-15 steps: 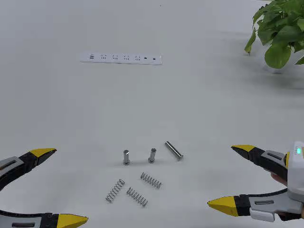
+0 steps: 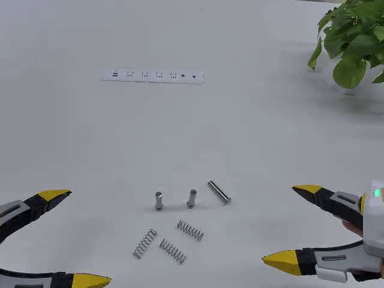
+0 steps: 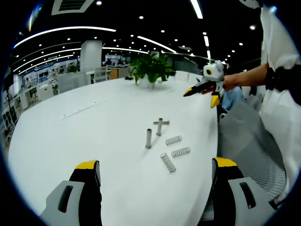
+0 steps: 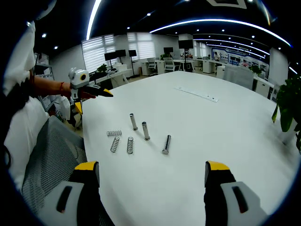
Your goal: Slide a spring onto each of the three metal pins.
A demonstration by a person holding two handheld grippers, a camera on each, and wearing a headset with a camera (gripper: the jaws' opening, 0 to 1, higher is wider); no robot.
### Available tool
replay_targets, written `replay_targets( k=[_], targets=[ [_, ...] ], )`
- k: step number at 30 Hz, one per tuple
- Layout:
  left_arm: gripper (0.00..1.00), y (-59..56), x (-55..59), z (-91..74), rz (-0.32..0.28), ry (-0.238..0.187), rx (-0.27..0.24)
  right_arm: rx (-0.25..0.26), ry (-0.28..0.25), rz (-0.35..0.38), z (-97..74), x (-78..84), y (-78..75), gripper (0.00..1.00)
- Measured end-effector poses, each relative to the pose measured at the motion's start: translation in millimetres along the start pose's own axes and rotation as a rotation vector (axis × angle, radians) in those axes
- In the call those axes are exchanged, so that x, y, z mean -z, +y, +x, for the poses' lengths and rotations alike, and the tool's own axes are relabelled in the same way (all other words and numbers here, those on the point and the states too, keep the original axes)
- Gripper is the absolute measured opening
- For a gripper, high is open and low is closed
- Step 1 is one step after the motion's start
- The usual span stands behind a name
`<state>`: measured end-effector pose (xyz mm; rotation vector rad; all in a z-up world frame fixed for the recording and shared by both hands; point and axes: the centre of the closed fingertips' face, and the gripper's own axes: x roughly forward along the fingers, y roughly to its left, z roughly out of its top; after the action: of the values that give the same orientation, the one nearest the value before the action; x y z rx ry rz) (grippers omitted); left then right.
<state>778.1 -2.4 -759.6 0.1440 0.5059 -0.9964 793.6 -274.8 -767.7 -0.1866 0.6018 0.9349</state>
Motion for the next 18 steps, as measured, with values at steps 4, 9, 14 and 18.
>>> replay_targets(
  k=[4,9,14,18],
  targets=[
    [1.00,-0.3,-0.8,0.1,0.001,-0.002,0.002,0.000,0.000,-0.002,0.3,-1.1,0.9,0.94],
    [1.00,-1.4,-1.3,0.8,0.002,-0.003,0.005,-0.001,-0.002,-0.003,0.5,-1.6,0.4,0.94],
    [1.00,-1.7,-1.4,0.8,0.000,-0.004,0.005,-0.002,-0.002,-0.004,0.9,-3.1,-0.2,0.94],
    [1.00,-2.4,-1.9,0.5,-0.005,-0.006,0.006,-0.005,0.000,-0.005,2.1,-4.3,-1.1,0.93]
  ],
)
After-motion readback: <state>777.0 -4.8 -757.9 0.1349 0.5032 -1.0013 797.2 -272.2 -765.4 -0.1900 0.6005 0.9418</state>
